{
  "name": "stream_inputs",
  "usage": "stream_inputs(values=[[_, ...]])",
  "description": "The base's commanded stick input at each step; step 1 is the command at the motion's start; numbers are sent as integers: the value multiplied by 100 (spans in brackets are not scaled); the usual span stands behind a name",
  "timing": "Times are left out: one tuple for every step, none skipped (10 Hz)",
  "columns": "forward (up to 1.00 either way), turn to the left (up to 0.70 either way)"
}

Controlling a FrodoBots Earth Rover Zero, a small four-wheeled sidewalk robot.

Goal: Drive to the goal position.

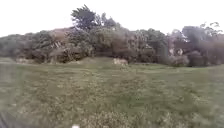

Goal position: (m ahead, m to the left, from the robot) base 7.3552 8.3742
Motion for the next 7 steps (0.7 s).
stream_inputs(values=[[70, 0], [70, 0], [70, 0], [70, 0], [70, 0], [70, 0], [70, 0]])
